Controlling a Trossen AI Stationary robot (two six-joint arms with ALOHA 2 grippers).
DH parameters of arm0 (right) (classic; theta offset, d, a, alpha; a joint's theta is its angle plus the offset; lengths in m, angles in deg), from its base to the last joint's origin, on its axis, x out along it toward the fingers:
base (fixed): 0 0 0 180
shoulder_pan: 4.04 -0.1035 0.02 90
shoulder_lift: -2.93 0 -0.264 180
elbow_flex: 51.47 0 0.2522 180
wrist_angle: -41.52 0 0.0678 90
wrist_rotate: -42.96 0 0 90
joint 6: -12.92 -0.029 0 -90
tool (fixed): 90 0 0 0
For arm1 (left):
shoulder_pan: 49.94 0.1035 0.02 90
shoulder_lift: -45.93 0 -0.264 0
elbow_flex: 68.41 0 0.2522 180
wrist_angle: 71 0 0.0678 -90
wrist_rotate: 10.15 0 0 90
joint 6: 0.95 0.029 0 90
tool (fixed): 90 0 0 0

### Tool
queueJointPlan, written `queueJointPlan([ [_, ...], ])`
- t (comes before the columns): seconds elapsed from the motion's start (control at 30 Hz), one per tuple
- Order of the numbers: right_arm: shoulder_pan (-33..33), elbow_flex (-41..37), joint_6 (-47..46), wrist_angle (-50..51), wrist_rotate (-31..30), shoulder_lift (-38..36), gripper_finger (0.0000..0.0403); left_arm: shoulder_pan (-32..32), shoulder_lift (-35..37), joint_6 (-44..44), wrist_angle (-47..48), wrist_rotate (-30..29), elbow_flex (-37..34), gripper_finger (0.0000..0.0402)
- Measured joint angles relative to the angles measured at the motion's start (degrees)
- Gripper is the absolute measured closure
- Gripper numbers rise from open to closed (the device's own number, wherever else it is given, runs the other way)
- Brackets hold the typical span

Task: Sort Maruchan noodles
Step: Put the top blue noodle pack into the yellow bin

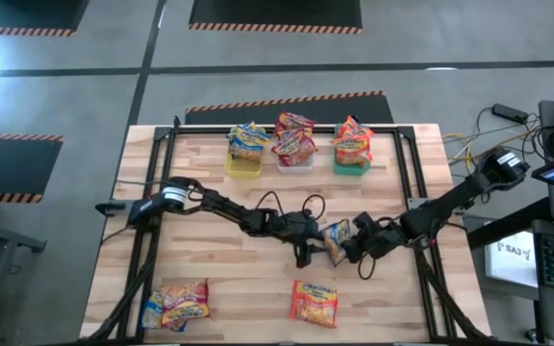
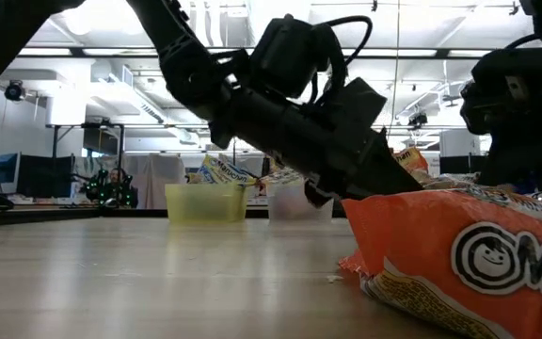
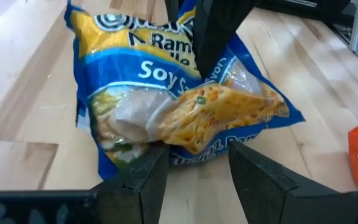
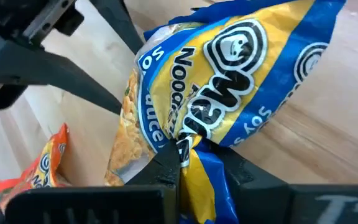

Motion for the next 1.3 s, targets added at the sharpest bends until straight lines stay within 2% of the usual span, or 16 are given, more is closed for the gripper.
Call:
queueJointPlan([
  [0.23,0.45,0.00,2.31,5.24,-1.33,-1.77,0.0370,0.76,5.65,3.60,7.52,-0.47,-1.61,0.0248],
  [0.4,2.37,0.35,9.32,5.29,-3.99,-3.24,0.0370,1.55,12.40,4.02,9.50,-1.99,-7.35,0.0248],
  [0.5,4.36,2.14,16.74,6.37,-6.01,-4.26,0.0370,1.73,17.19,2.33,9.48,-3.04,-12.55,0.0248],
  [0.63,8.17,6.72,29.70,7.45,-7.92,-4.82,0.0370,1.73,23.19,-0.67,9.31,-9.10,-19.75,0.0248],
  [0.77,12.86,11.72,40.01,10.00,-8.30,-4.38,0.0370,1.80,27.03,-4.74,8.73,-12.48,-25.68,0.0248],
  [0.9,16.72,15.56,49.99,12.83,-8.33,-3.57,0.0370,1.78,27.81,-6.36,0.36,-12.50,-29.79,0.0248],
  [1.03,18.14,18.55,60.00,14.78,-8.31,-2.62,0.0370,1.77,27.64,-1.57,-14.17,-6.17,-33.28,0.0248],
  [1.17,18.40,19.91,63.74,16.12,-8.21,-2.07,0.0370,1.75,27.81,1.55,-24.62,-4.57,-35.93,0.0248],
  [1.3,18.40,20.39,63.96,18.57,-8.13,-2.01,0.0370,1.84,27.89,1.23,-25.67,-4.61,-36.52,0.0244],
])
